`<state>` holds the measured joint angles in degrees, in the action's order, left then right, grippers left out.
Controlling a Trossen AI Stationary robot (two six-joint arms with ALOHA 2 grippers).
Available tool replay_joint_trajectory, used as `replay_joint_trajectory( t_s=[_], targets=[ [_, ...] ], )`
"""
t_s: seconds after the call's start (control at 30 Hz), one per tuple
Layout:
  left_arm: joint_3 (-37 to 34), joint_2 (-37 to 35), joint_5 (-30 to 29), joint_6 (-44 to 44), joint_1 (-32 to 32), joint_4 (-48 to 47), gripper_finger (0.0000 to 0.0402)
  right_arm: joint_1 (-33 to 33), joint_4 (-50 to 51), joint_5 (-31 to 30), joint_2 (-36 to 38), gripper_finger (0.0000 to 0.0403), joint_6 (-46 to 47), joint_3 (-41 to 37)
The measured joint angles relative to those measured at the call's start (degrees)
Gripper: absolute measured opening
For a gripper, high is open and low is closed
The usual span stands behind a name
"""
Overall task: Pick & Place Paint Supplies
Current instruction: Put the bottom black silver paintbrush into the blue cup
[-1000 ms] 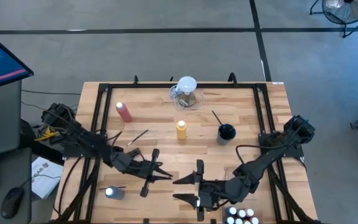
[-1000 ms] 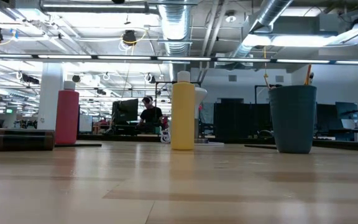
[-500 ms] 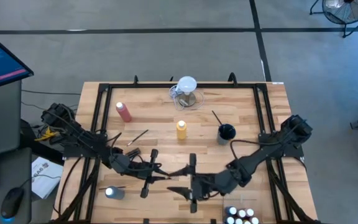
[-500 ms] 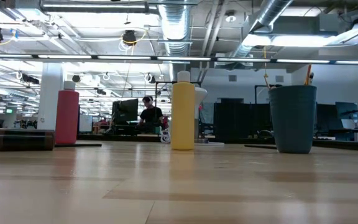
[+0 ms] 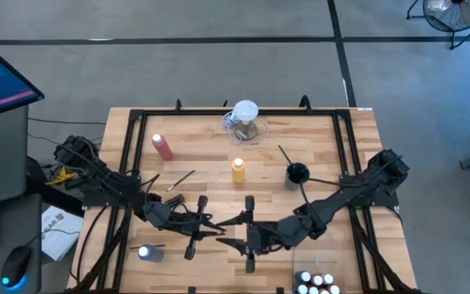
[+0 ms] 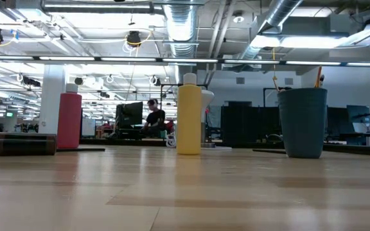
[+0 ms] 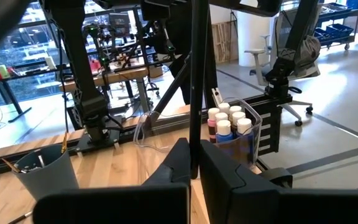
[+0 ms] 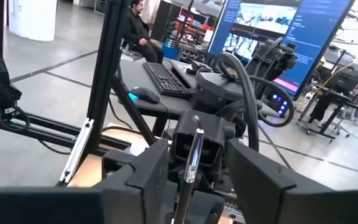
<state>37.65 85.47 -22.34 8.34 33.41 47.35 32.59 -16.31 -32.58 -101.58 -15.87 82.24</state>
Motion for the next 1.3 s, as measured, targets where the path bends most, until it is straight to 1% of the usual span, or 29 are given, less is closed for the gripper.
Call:
replay_joint_trajectory(
  t_s=[0.1, 0.17, 0.23, 0.27, 0.3, 0.43, 0.53, 0.67, 0.73, 0.77, 0.87, 0.97, 1.07, 1.17, 1.23, 1.3],
  targets=[
    [0.0, 0.0, -0.2, 0.0, 0.0, 0.0, 0.0000, 0.0, 0.2, 0.0, 0.0, 0.0122, 0.5, 0.0],
    [0.0, 0.0, -0.2, -0.2, 0.0, 0.0, 0.0000, 0.0, 1.3, 0.0, 0.0, 0.0085, 0.5, 0.0],
    [0.0, 0.0, -0.2, -0.2, 0.0, 0.0, 0.0000, 0.0, 2.2, 0.0, 0.0, 0.0040, 0.5, 0.0],
    [0.0, 0.0, -0.4, -0.2, 0.0, 0.0, 0.0000, 0.0, 2.3, 0.2, 0.0, 0.0022, 0.6, 0.0],
    [0.0, 0.0, -0.4, -0.2, 0.0, 0.0, 0.0000, 0.0, 2.4, 0.1, 0.0, 0.0014, 0.7, 0.0],
    [0.0, 0.0, -0.4, 0.3, 0.3, 0.0, 0.0009, 0.1, 2.4, -1.1, 0.0, 0.0018, 1.1, 0.0],
    [0.0, 0.0, -1.1, 0.5, 0.6, 0.0, 0.0036, 1.1, 2.4, -5.8, 0.0, 0.0007, 1.2, 0.0],
    [0.0, -1.4, -5.8, 0.9, 1.6, 0.0, 0.0102, 2.6, 3.1, -13.0, 0.2, 0.0007, 1.2, 0.0],
    [0.0, -2.4, -8.0, 2.1, 2.0, -0.4, 0.0142, 3.0, 6.1, -15.7, 0.8, 0.0004, 2.3, 0.0],
    [-0.1, -3.2, -9.2, 2.2, 2.4, -0.5, 0.0162, 3.0, 7.8, -15.8, 1.2, 0.0004, 3.7, 0.0],
    [-0.8, -5.7, -9.8, 2.9, 3.0, -0.3, 0.0214, 2.8, 14.7, -15.9, 2.8, 0.0003, 8.6, 0.0],
    [-1.8, -8.3, -10.3, 3.4, 3.5, -0.4, 0.0249, 2.2, 19.3, -15.8, 3.2, 0.0003, 11.6, 0.0],
    [-2.9, -10.7, -10.2, 3.4, 3.5, -0.4, 0.0266, 2.2, 20.9, -15.7, 3.1, 0.0002, 12.3, -0.1],
    [-3.7, -11.6, -10.1, 3.4, 3.5, -0.4, 0.0270, 2.2, 21.1, -15.8, 3.1, 0.0001, 12.8, -0.7],
    [-3.7, -11.6, -10.0, 3.4, 3.5, -0.4, 0.0267, 2.2, 18.5, -15.5, 4.8, 0.0001, 12.6, -4.1],
    [-3.7, -11.6, -10.0, 3.4, 3.5, -0.5, 0.0264, 1.6, 12.2, -13.7, 8.3, 0.0001, 12.5, -9.2]
  ],
)
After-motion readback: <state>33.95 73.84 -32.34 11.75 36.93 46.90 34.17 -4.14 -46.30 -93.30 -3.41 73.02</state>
